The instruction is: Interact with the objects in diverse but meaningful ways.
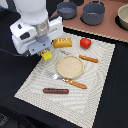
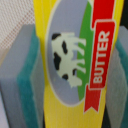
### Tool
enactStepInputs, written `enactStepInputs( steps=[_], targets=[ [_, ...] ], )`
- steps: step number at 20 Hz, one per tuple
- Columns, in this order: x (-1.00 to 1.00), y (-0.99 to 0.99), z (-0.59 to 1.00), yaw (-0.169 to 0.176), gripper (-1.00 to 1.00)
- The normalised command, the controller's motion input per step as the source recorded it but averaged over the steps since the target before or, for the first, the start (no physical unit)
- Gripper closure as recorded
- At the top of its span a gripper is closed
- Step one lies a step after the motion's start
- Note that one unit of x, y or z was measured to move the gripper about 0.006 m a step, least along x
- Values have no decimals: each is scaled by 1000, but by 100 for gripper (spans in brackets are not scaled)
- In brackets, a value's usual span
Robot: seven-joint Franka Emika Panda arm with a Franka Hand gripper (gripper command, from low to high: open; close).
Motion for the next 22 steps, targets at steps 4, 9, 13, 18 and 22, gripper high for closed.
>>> enactStepInputs(
  steps=[4,9,13,18,22],
  targets=[
    [240,0,-209,0,100],
    [271,5,-59,-5,100],
    [294,32,10,-20,-100],
    [243,45,65,-21,-100],
    [258,94,169,-16,-100]
  ],
)
